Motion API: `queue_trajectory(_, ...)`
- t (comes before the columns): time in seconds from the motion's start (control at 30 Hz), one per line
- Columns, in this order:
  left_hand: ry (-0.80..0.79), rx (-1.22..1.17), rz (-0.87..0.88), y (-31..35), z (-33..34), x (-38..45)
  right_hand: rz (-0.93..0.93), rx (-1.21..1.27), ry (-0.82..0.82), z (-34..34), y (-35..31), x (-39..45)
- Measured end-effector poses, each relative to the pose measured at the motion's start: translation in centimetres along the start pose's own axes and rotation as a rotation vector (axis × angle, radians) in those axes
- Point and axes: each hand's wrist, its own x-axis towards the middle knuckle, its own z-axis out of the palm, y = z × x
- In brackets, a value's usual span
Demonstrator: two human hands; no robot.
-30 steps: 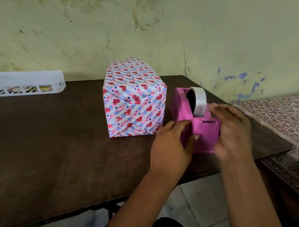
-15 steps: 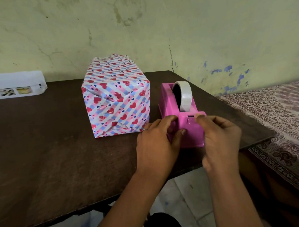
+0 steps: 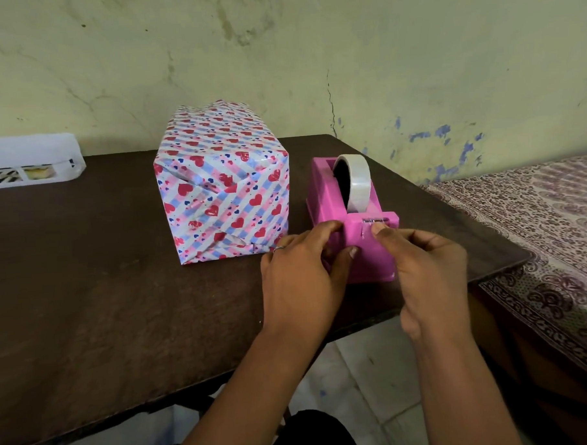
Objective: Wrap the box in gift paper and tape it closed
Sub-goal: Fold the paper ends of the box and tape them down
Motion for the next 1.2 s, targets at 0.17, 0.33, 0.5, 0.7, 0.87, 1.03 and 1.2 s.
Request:
queue_trajectory(0.17, -0.023, 0.010, -0.007, 0.1, -0.2, -0.1, -0.051, -0.106, -0.037, -0.2, 0.1, 0.2)
queue_trajectory(0.33, -0.056, 0.072, -0.026, 0.3, -0.4, -0.1, -0.318, -0.452, -0.003, -0.6, 0.1, 0.2)
queue_trajectory(0.5, -0.053, 0.097, -0.049, 0.4, -0.6, 0.0, -0.578, -0.785, 0.027, -0.9, -1.1, -0.1)
queue_trajectory(0.7, -0.083, 0.086, -0.074, 0.5, -0.8, -0.1, -0.519, -1.401, 0.123, -2.4, -1.7, 0.2)
queue_trajectory(0.87, -0.079, 0.057, -0.069, 0.4, -0.7, 0.1, -0.418, -0.821, 0.026, -5.9, -0.6, 0.0)
queue_trajectory(1.03, -0.077, -0.013, -0.050, -0.1, -0.6, -0.2, -0.502, -0.513, -0.170, -3.3, -0.3, -1.7)
queue_trajectory(1.2, 0.064, -0.080, 0.049, -0.9, -4.2, -0.9, -0.506, -0.414, -0.335, -1.0, 0.8, -3.5)
